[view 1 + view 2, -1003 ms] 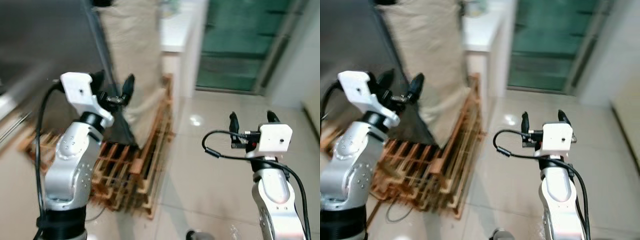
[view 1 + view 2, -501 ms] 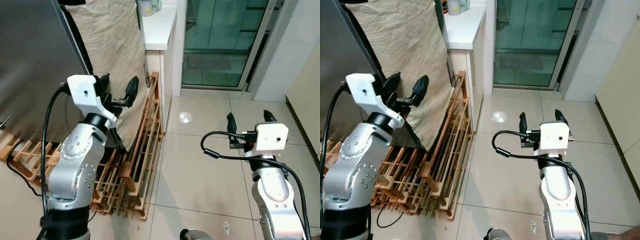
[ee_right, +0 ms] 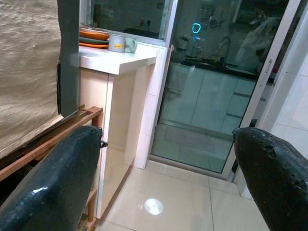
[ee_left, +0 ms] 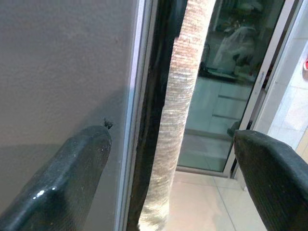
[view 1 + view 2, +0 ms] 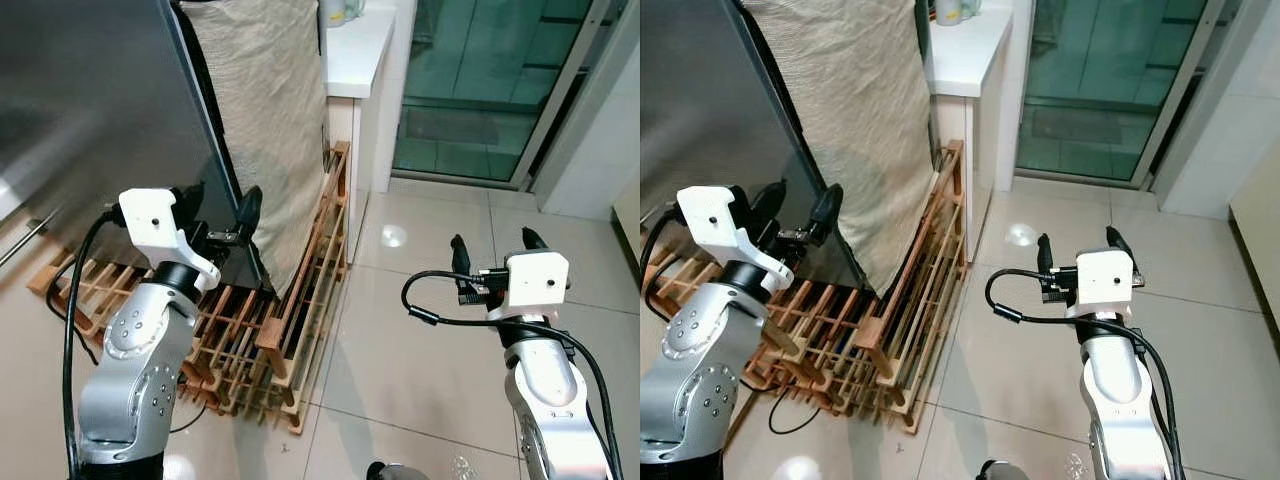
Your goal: Restocking fridge
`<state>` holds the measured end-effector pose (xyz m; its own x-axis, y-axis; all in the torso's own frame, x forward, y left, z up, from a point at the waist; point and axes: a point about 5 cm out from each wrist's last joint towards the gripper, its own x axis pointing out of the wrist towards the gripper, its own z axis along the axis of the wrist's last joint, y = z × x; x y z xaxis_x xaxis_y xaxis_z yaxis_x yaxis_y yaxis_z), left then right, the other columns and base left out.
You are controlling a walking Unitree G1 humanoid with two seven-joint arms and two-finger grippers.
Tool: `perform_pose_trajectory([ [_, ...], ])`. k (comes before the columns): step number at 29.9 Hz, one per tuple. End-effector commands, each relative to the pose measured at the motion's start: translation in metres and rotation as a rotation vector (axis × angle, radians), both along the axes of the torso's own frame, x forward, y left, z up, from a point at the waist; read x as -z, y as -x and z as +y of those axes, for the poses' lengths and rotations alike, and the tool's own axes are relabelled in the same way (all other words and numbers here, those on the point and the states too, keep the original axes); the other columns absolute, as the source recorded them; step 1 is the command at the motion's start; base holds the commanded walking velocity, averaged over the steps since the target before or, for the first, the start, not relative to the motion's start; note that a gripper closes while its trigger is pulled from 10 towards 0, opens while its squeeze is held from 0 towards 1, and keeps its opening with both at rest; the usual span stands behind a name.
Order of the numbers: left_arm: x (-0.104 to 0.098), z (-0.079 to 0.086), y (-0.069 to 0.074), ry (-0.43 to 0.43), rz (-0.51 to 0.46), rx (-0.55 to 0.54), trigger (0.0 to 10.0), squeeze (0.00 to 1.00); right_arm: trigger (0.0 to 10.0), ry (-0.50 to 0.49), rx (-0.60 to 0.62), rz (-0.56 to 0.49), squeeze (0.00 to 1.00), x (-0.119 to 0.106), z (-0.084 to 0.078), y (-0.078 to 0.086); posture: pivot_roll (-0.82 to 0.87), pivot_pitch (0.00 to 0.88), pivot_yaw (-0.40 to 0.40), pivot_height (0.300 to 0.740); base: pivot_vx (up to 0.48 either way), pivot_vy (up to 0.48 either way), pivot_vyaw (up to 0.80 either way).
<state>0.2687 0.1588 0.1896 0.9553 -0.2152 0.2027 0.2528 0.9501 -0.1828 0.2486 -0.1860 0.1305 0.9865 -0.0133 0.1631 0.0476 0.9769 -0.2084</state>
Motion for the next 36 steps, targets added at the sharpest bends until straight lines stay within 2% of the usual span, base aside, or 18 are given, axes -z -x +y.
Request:
perform_pose_trajectory([
  [1, -0.003, -0.003, -0.004, 0.015, -0.001, 0.009, 10.0, 0.00, 10.0, 0.004, -0.010, -0.013, 0.00, -0.002, 0.002, -0.001, -0.11, 0.000, 0.065, 0.740, 0.000, 0.000, 0.00],
  [11, -0.002, -0.012, -0.015, 0.051, 0.036, 0.004, 10.0, 0.00, 10.0, 0.000, -0.004, -0.013, 0.00, 0.000, 0.004, 0.000, -0.12, 0.000, 0.075, 0.740, 0.000, 0.000, 0.00],
  [17, 0.003, -0.012, -0.021, 0.033, 0.073, -0.035, 10.0, 0.00, 10.0, -0.002, 0.005, -0.013, 0.00, 0.002, 0.004, 0.000, -0.13, 0.000, 0.086, 0.740, 0.000, 0.000, 0.00],
  [23, 0.000, -0.015, -0.023, 0.040, 0.070, -0.023, 10.0, 0.00, 10.0, -0.004, 0.005, -0.012, 0.00, 0.002, 0.005, 0.001, -0.13, 0.000, 0.086, 0.740, 0.000, 0.000, 0.00],
  [31, -0.004, -0.033, -0.034, 0.056, 0.063, 0.047, 10.0, 0.00, 10.0, -0.006, -0.001, -0.013, 0.00, 0.003, 0.008, 0.000, -0.13, 0.000, 0.082, 0.740, 0.000, 0.000, 0.00],
  [36, -0.005, -0.035, -0.039, 0.062, 0.070, 0.049, 10.0, 0.00, 10.0, -0.005, 0.003, -0.016, 0.00, 0.002, 0.008, 0.000, -0.14, 0.000, 0.088, 0.740, 0.000, 0.000, 0.00],
])
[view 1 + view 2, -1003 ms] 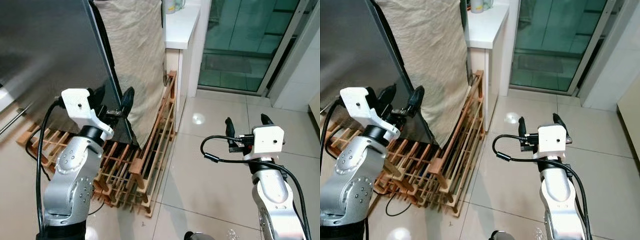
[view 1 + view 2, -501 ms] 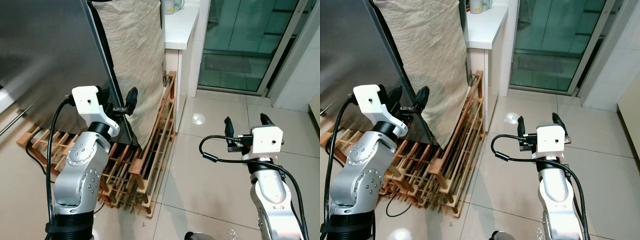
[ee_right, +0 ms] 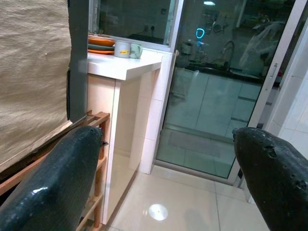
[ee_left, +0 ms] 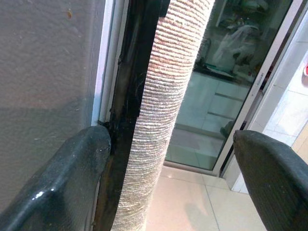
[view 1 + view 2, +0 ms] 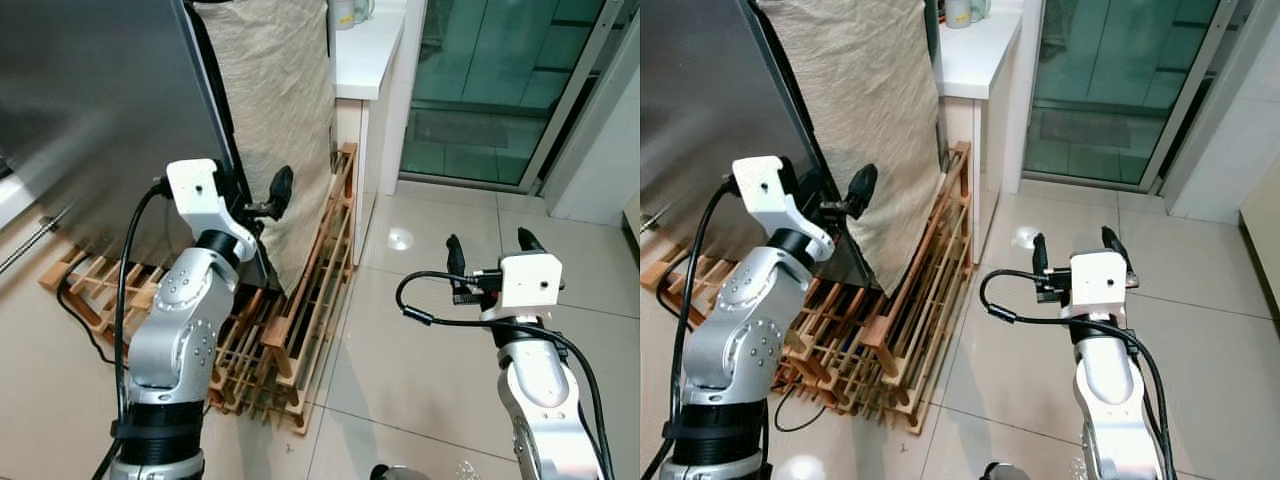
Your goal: Restocking fridge
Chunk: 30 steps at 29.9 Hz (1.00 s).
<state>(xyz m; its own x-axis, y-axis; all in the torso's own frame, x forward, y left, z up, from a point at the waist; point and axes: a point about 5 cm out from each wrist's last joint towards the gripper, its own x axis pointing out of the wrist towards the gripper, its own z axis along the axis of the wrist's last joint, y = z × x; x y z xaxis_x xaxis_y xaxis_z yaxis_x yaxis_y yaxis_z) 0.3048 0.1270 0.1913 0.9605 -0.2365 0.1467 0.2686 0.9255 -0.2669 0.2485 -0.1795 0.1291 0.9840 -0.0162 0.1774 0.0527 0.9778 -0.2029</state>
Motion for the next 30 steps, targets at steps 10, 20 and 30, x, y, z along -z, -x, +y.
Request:
perform_pose_trajectory([
  [10, 0.002, -0.036, -0.022, 0.032, 0.076, 0.109, 10.0, 0.00, 10.0, 0.000, 0.006, -0.001, 0.00, 0.001, 0.000, 0.000, -0.15, 0.000, 0.081, 0.740, 0.000, 0.000, 0.00],
  [20, -0.015, -0.143, -0.025, 0.047, 0.032, 0.623, 10.0, 0.00, 10.0, 0.000, 0.017, -0.007, 0.00, 0.000, -0.001, -0.003, -0.17, 0.000, 0.087, 0.740, 0.000, 0.000, 0.00],
  [30, -0.052, -0.199, 0.024, 0.233, -0.152, 1.132, 10.0, 0.00, 10.0, -0.006, 0.064, 0.002, 0.00, 0.003, -0.007, 0.003, -0.23, 0.000, 0.106, 0.740, 0.000, 0.000, 0.00],
])
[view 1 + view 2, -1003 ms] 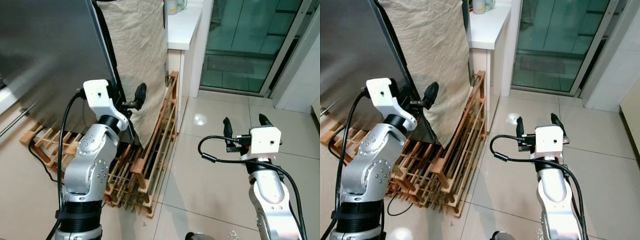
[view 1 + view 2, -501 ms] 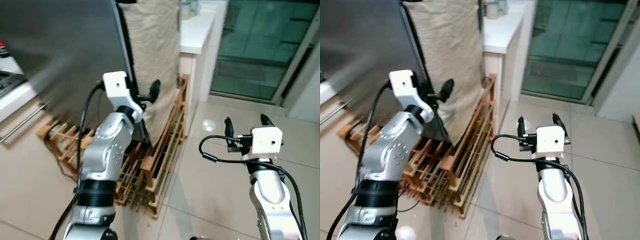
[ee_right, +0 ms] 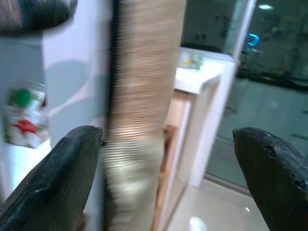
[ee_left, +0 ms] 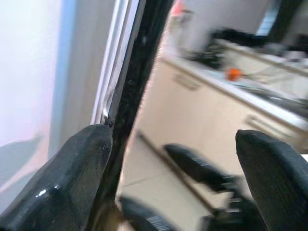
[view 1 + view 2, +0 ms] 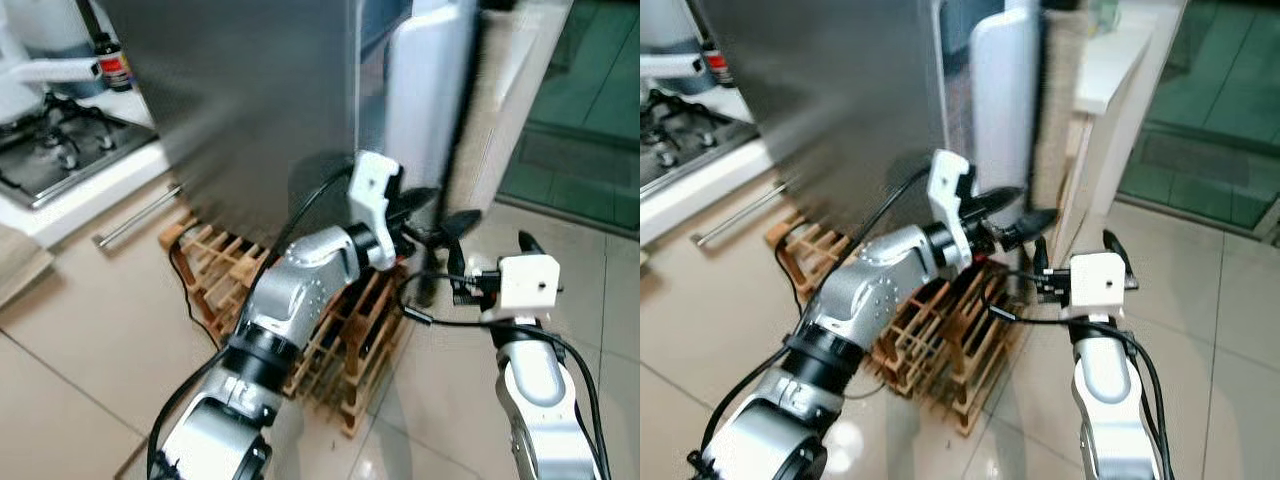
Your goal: Restocking fridge
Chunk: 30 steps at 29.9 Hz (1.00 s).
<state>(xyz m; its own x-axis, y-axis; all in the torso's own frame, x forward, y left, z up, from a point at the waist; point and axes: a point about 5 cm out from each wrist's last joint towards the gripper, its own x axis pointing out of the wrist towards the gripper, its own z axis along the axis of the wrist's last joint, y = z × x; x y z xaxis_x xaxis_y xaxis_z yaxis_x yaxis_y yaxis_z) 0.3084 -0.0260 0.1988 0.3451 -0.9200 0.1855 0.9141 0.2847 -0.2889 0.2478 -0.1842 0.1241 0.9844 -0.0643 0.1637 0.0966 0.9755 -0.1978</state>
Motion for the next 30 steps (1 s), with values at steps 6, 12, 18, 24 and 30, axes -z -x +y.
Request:
perform_pose_trajectory([
  [6, -0.043, 0.022, 0.001, 0.209, -0.072, -0.100, 10.0, 0.00, 10.0, -0.003, 0.019, -0.001, 0.00, 0.000, -0.002, 0.002, -0.20, 0.000, 0.107, 0.740, 0.000, 0.000, 0.00],
  [12, -0.005, 0.130, 0.000, 0.074, -0.027, -0.548, 10.0, 0.00, 10.0, -0.020, -0.003, 0.009, 0.00, 0.002, 0.001, -0.003, -0.14, 0.000, 0.091, 0.740, 0.000, 0.000, 0.00],
  [18, 0.014, 0.183, 0.021, 0.020, -0.004, -0.833, 10.0, 0.00, 10.0, -0.068, -0.003, 0.025, 0.00, 0.004, -0.004, -0.013, -0.06, 0.000, 0.038, 0.740, 0.000, 0.000, 0.00],
  [24, 0.038, 0.230, 0.030, -0.103, 0.072, -1.199, 10.0, 0.00, 10.0, -0.078, -0.033, 0.016, 0.00, -0.001, -0.001, -0.025, -0.03, 0.000, 0.013, 0.740, 0.000, 0.000, 0.00],
  [30, 0.050, 0.248, 0.035, -0.212, 0.118, -1.331, 10.0, 0.00, 10.0, -0.082, -0.068, 0.018, 0.00, -0.002, 0.006, -0.034, -0.03, 0.000, 0.015, 0.740, 0.000, 0.000, 0.44],
])
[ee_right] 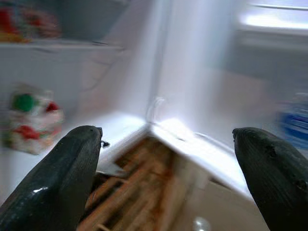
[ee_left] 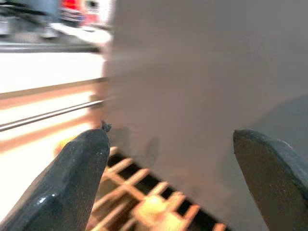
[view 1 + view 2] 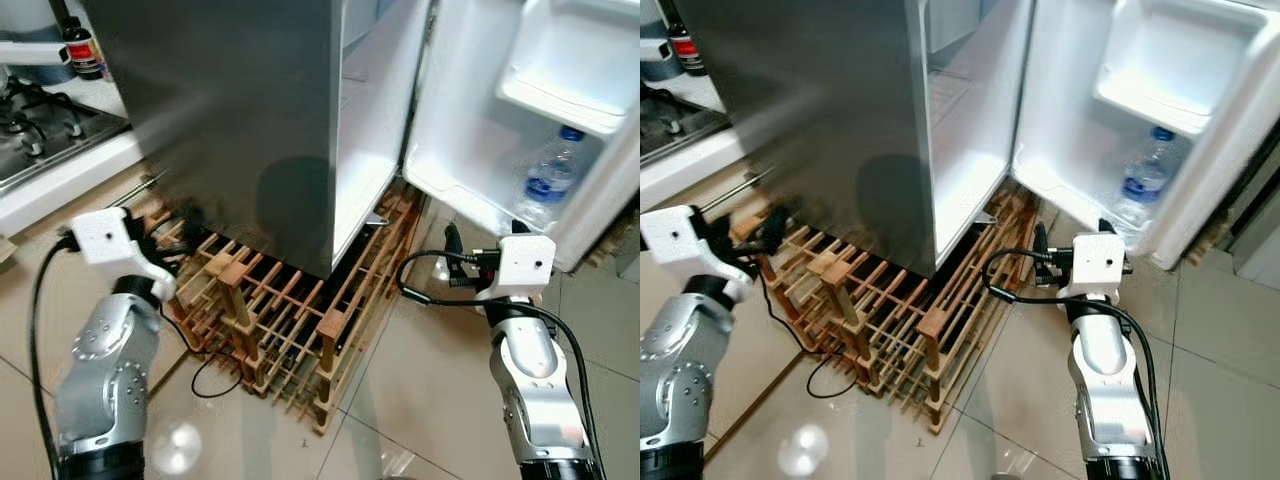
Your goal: Restocking fridge
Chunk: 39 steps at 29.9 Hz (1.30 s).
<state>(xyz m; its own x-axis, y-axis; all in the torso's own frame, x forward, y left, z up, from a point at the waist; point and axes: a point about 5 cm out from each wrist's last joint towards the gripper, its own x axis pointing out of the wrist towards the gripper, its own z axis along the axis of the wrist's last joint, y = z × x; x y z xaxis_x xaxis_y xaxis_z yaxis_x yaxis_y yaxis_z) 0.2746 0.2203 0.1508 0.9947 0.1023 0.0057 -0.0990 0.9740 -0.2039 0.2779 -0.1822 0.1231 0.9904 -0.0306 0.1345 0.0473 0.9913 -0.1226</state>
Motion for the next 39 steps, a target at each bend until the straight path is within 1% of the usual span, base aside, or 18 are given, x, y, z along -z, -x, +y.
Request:
perform_pose_trajectory([
  [1, -0.001, -0.001, -0.003, -0.009, 0.003, 0.002, 10.0, 0.00, 10.0, -0.008, -0.038, -0.015, 0.00, -0.004, 0.009, -0.006, -0.04, 0.000, 0.023, 0.740, 0.000, 0.480, 0.73],
  [3, -0.003, -0.002, -0.005, -0.006, -0.006, 0.007, 10.0, 0.00, 10.0, -0.011, -0.045, -0.018, 0.00, -0.005, 0.011, -0.007, -0.04, 0.000, 0.023, 0.740, 0.000, 0.480, 0.73],
  [7, -0.008, -0.015, -0.011, -0.031, -0.028, 0.058, 10.0, 0.00, 10.0, -0.020, -0.069, -0.020, 0.00, -0.005, 0.016, -0.010, -0.06, 0.000, 0.031, 0.740, 0.000, 0.480, 0.71],
  [8, -0.007, -0.019, -0.012, -0.050, -0.025, 0.068, 10.0, 0.00, 10.0, -0.024, -0.073, -0.018, 0.00, -0.005, 0.017, -0.010, -0.06, 0.000, 0.033, 0.740, 0.000, 0.000, 0.71],
  [9, -0.007, -0.019, -0.012, -0.050, -0.025, 0.068, 10.0, 0.00, 10.0, -0.024, -0.073, -0.018, 0.00, -0.005, 0.017, -0.010, -0.06, 0.000, 0.033, 0.740, 0.000, 0.000, 0.71],
  [11, -0.007, -0.026, -0.016, -0.050, -0.024, 0.076, 10.0, 0.00, 10.0, -0.028, -0.080, -0.016, 0.00, -0.005, 0.018, -0.012, -0.06, 0.000, 0.037, 0.740, 0.000, 0.000, 0.70],
  [12, -0.007, -0.026, -0.016, -0.050, -0.024, 0.076, 10.0, 0.00, 10.0, -0.028, -0.080, -0.016, 0.00, -0.005, 0.018, -0.012, -0.06, 0.000, 0.037, 0.740, 0.000, 0.000, 0.70],
  [13, -0.010, -0.030, -0.017, -0.052, -0.041, 0.092, 10.0, 0.00, 10.0, -0.035, -0.084, -0.018, 0.00, -0.006, 0.018, -0.014, -0.07, 0.000, 0.041, 0.740, 0.000, 0.000, 0.69],
  [16, -0.012, -0.031, -0.016, -0.050, -0.047, 0.095, 10.0, 0.00, 10.0, -0.042, -0.089, -0.019, 0.00, -0.007, 0.018, -0.015, -0.07, 0.000, 0.047, 0.740, 0.000, 0.000, 0.69],
  [20, -0.015, -0.028, -0.011, -0.059, -0.079, 0.095, 10.0, 0.00, 10.0, -0.061, -0.087, -0.009, 0.00, -0.005, 0.017, -0.014, -0.07, 0.000, 0.054, 0.740, 0.000, 0.000, 0.69],
  [24, -0.015, -0.029, -0.010, -0.056, -0.090, 0.089, 10.0, 0.00, 10.0, -0.065, -0.090, -0.005, 0.00, -0.004, 0.017, -0.013, -0.07, 0.000, 0.053, 0.740, 0.000, 0.000, 0.69],
  [27, -0.018, -0.035, -0.012, -0.071, -0.104, 0.076, 10.0, 0.00, 10.0, -0.069, -0.108, -0.004, 0.00, -0.004, 0.021, -0.013, -0.08, 0.000, 0.054, 0.740, 0.274, -0.374, 0.68],
  [29, -0.018, -0.037, -0.012, -0.070, -0.107, 0.078, 10.0, 0.00, 10.0, -0.070, -0.110, -0.005, 0.00, -0.005, 0.021, -0.014, -0.08, 0.000, 0.053, 0.740, 0.268, -0.396, 0.68],
  [32, -0.020, -0.039, -0.011, -0.101, -0.112, 0.086, 10.0, 0.00, 10.0, -0.071, -0.113, -0.005, 0.00, -0.005, 0.021, -0.014, -0.07, 0.000, 0.050, 0.740, 0.287, -0.380, 0.68],
  [34, -0.020, -0.041, -0.011, -0.101, -0.111, 0.088, 10.0, 0.00, 10.0, -0.070, -0.113, -0.002, 0.00, -0.005, 0.021, -0.015, -0.07, 0.000, 0.048, 0.740, 0.304, -0.368, 0.68],
  [37, -0.021, -0.043, -0.014, -0.085, -0.110, 0.076, 10.0, 0.00, 10.0, -0.068, -0.128, -0.002, 0.00, -0.005, 0.024, -0.016, -0.07, 0.000, 0.044, 0.740, 0.086, 0.000, 0.65],
  [39, -0.021, -0.044, -0.015, -0.090, -0.110, 0.079, 10.0, 0.00, 10.0, -0.069, -0.133, -0.004, 0.00, -0.006, 0.025, -0.016, -0.06, 0.000, 0.041, 0.740, 0.000, 0.000, 0.65],
])
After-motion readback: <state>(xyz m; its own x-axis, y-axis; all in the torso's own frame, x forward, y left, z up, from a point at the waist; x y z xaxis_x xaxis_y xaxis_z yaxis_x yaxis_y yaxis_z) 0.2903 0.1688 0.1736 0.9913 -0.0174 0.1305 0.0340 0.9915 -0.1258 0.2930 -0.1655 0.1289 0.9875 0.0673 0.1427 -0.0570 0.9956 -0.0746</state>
